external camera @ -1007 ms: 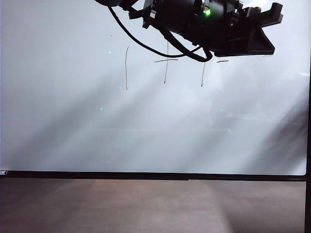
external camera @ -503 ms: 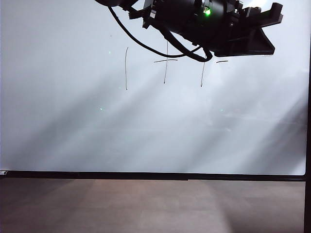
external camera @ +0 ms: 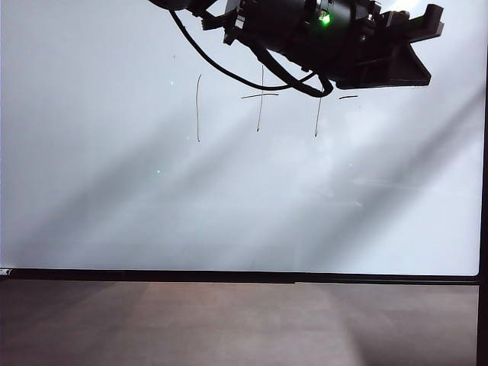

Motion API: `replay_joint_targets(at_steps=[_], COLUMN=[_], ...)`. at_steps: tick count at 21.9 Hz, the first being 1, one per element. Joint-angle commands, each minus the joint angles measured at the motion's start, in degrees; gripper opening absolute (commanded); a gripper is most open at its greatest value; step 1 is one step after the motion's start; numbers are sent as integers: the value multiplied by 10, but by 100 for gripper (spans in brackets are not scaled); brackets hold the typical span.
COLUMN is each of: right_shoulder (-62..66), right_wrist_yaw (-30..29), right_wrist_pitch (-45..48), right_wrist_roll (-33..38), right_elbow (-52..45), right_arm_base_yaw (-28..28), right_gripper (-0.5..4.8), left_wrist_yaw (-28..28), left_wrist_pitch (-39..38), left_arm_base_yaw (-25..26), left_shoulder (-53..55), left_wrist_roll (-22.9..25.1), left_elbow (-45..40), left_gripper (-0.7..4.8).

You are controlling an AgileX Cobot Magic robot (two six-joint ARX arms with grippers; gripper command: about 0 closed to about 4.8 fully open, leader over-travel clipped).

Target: Reach to the right to find the marker pen, pick it up, and write the answer to the math problem on the whiteboard.

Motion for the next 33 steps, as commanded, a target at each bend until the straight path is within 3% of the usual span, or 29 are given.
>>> replay_joint_targets(at_steps=[1,4,8,11,24,33], right_shoulder=[-136,-253,-361,-378,-285,-198], right_wrist_yaw=[15,-14,-36,-89,-115,-85], right_wrist_pitch=[-166,-292,-404,-474,-461,-372], right_wrist_roll=[3,23,25,11,-33,-32], right_elbow=[-2,-2,-2,-2,-2,-2], right_arm_base_yaw=[0,11,77,129,234,284], right_gripper=[-6,-6,-6,-6,-6,-6], left_wrist_yaw=[2,2,2,2,2,4], left_wrist_pitch=[7,8,7,7,-19,-13], left_arm_base_yaw=[0,0,0,0,0,10], left_shoulder=[-3,-3,-3,-3,-103,-156], left_wrist_roll=[-1,-1,-1,-1,-1,-1], left_elbow=[3,3,3,3,3,3], left_gripper=[-5,-5,-5,-5,-5,-5])
